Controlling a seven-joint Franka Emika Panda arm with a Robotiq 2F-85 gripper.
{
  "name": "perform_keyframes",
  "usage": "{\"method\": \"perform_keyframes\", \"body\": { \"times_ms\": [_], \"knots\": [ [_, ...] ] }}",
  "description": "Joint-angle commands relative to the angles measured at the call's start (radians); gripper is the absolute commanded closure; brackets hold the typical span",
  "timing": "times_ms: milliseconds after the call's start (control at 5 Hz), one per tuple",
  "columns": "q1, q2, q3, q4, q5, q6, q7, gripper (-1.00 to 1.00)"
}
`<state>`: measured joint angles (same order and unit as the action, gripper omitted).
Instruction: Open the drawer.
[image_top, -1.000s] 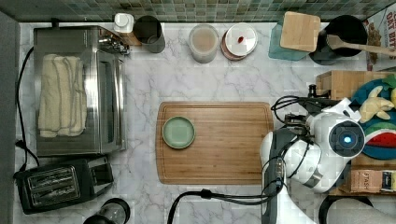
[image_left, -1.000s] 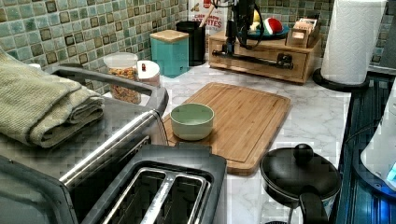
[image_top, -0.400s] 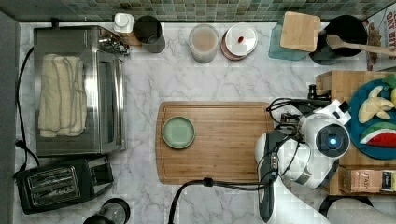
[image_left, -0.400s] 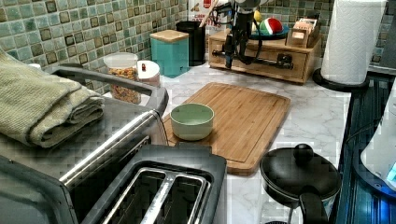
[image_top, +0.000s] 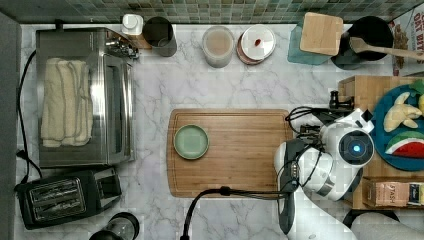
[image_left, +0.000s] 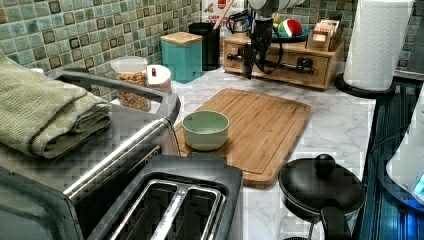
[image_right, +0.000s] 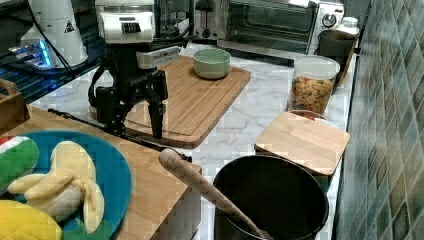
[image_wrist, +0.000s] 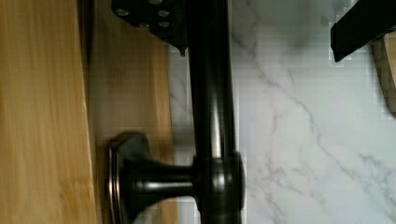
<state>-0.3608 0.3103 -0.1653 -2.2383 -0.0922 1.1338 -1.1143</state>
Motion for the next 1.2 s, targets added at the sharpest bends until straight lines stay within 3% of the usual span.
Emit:
{"method": "perform_keyframes", "body": {
  "times_ms": [200, 400, 800, 1200],
  "knots": [
    [-0.013, -0.065, 0.116, 0.022, 0.202, -0.374, -0.052, -1.00],
    [0.025, -0.052, 0.177, -0.010, 0.252, -0.311, 0.032, -1.00],
    [0.151, -0.066, 0.227, -0.040, 0.236, -0.298, 0.221, -1.00],
    [0.202, -0.086, 0.332, -0.046, 0.307, -0.329, 0.287, -1.00]
  ]
}}
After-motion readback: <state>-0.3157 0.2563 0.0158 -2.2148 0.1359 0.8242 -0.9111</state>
